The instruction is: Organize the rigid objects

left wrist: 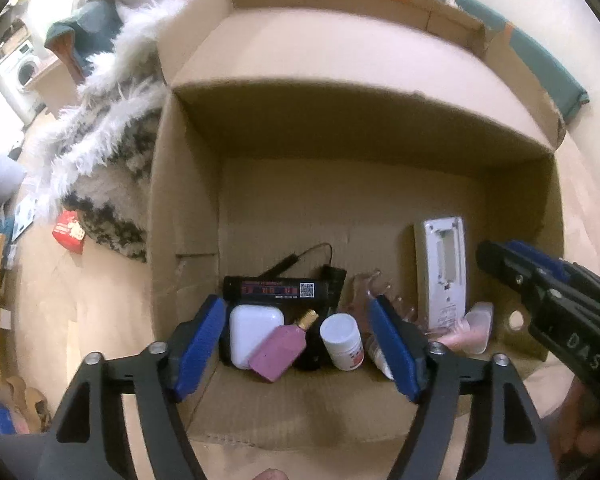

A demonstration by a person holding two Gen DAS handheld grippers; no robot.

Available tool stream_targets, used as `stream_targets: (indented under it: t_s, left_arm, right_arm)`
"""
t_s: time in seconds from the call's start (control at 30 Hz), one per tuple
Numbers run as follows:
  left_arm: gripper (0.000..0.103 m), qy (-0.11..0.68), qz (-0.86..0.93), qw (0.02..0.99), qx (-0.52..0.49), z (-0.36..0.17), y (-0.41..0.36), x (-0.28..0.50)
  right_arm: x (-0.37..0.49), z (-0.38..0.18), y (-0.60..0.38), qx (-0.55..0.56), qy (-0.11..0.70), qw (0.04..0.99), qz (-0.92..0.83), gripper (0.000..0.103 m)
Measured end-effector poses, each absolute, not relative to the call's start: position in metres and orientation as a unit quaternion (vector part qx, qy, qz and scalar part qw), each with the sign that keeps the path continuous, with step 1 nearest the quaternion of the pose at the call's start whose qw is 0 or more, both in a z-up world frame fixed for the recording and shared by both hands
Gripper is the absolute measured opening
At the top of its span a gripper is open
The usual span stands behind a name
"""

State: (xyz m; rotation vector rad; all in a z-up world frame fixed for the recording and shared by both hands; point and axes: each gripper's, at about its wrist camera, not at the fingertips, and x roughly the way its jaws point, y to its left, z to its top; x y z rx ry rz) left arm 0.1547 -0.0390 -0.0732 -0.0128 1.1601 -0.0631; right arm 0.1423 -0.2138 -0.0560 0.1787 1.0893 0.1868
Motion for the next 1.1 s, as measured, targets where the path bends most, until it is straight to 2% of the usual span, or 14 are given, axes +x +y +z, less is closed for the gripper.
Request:
stream_targets:
  t_s: [0.07, 0.13, 0.2, 0.3, 0.33, 0.37, 0.73, 0.83, 0.97, 1.07, 1.1]
  left_arm:
    - [0.077, 0.543, -0.030, 0.839, -0.011, -0.066, -0.037, 0.155]
    - [0.079, 0.542, -0.031, 0.839, -0.019, -0.063, -0.033, 0.154]
    - [0.082, 0.546, -0.036, 0.836, -0.036, -0.060, -0.028, 0.153]
    - [0.082, 0.559, -0.047, 0.825, -0.067, -0.058, -0.024, 0.151]
    - [0.082, 0.562, -0.052, 0.822, -0.072, -0.057, -0.021, 0.148]
    - [0.082, 0.564, -0.052, 0.821, -0.076, -0.054, -0.019, 0.145]
    - [0.083, 0.521, -0.045, 0.846, -0.107, 0.008, 0.004, 0.094]
    - [0.091, 0.477, -0.024, 0.875, -0.078, 0.024, 0.013, 0.074]
    - [0.094, 0.424, -0.001, 0.906, -0.023, 0.031, 0.015, 0.045]
    - [0.103, 0.398, 0.015, 0.917, -0.001, 0.030, 0.014, 0.031]
    - [0.103, 0.395, 0.012, 0.919, -0.001, 0.029, 0.014, 0.028]
  right_arm:
    - [0.141, -0.050, -0.215, 0.087, 0.505, 0.854, 0.087, 0.058]
    - [0.140, -0.045, -0.217, 0.089, 0.498, 0.858, 0.088, 0.063]
    - [0.139, -0.042, -0.221, 0.099, 0.496, 0.858, 0.088, 0.073]
    - [0.137, -0.037, -0.229, 0.119, 0.493, 0.858, 0.084, 0.090]
    - [0.135, -0.035, -0.231, 0.127, 0.491, 0.858, 0.085, 0.099]
    - [0.133, -0.034, -0.231, 0.134, 0.489, 0.857, 0.089, 0.103]
    - [0.084, 0.025, -0.230, 0.119, 0.445, 0.883, 0.094, 0.103]
    - [0.063, 0.039, -0.223, 0.094, 0.418, 0.899, 0.097, 0.103]
    - [0.036, 0.041, -0.219, 0.077, 0.391, 0.911, 0.103, 0.103]
    - [0.023, 0.032, -0.219, 0.072, 0.383, 0.916, 0.097, 0.103]
    - [0.020, 0.029, -0.219, 0.073, 0.384, 0.916, 0.096, 0.103]
